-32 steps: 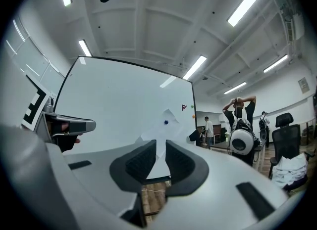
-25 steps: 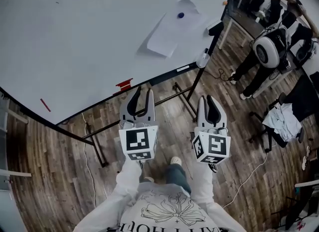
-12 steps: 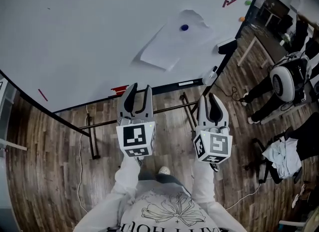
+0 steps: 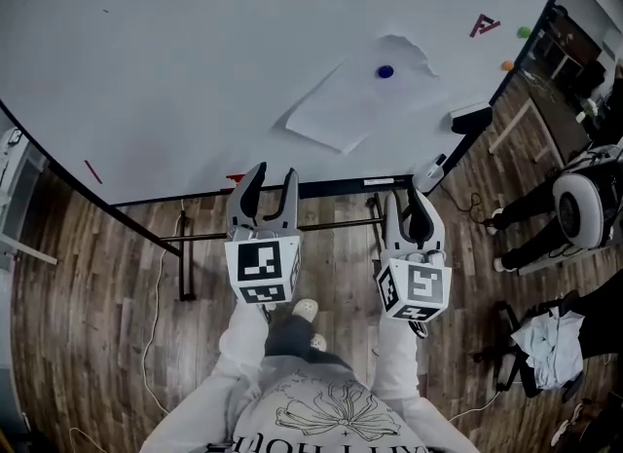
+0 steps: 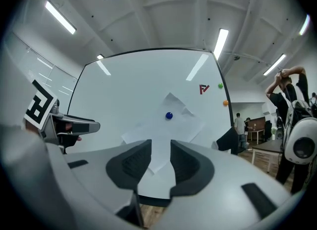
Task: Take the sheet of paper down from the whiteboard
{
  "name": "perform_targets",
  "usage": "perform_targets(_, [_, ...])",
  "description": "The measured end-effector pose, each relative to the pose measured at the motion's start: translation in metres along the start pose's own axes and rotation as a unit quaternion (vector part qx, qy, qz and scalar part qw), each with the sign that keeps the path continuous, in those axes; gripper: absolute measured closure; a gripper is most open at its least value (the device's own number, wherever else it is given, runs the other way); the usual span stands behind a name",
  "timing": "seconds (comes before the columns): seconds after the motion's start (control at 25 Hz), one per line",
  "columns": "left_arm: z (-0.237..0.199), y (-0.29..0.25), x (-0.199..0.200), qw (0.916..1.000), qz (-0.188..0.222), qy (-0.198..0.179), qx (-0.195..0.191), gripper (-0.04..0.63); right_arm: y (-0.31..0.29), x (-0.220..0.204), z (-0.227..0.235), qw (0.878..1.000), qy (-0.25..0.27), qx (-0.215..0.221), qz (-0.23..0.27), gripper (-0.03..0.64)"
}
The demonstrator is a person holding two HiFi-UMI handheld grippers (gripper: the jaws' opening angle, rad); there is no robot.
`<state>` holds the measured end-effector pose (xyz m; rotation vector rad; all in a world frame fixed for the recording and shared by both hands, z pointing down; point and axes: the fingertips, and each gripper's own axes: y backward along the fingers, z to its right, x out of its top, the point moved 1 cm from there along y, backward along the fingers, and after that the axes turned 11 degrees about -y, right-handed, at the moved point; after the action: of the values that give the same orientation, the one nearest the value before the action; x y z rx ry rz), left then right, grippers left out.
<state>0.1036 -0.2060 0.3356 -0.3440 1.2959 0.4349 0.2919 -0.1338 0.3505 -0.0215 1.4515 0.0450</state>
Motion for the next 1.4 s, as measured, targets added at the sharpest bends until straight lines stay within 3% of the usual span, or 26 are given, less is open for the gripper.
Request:
perform_targets(0.28, [-0.018,-0.046,-0.011,0.9998,-0.007,-0.001,-0.017,0.42,-0.048,-0.002,0.009,1.0,0.005,0.002,0.002,0.493])
perform_targets(0.68, [-0.026,-0.114,-0.04,0.9957,-0.036,0.013,-0.085,0.417,-0.127,0.021,0.005,0.999,0.027,0.009,0.022,0.477])
perform_targets(1.24, [-0.016,-0.152,-0.048,0.9854,-0.025,0.052,-0.16,0.42,-0.175,0.028,0.008,0.999,0.035,-0.01,0.037,0.469])
perform_targets(1.4, [-0.015,-0.157,-0.045,0.9851,-0.018,0.062,-0.16,0.526,-0.181,0.033,0.013,0.998,0.037,-0.008,0.043,0.469])
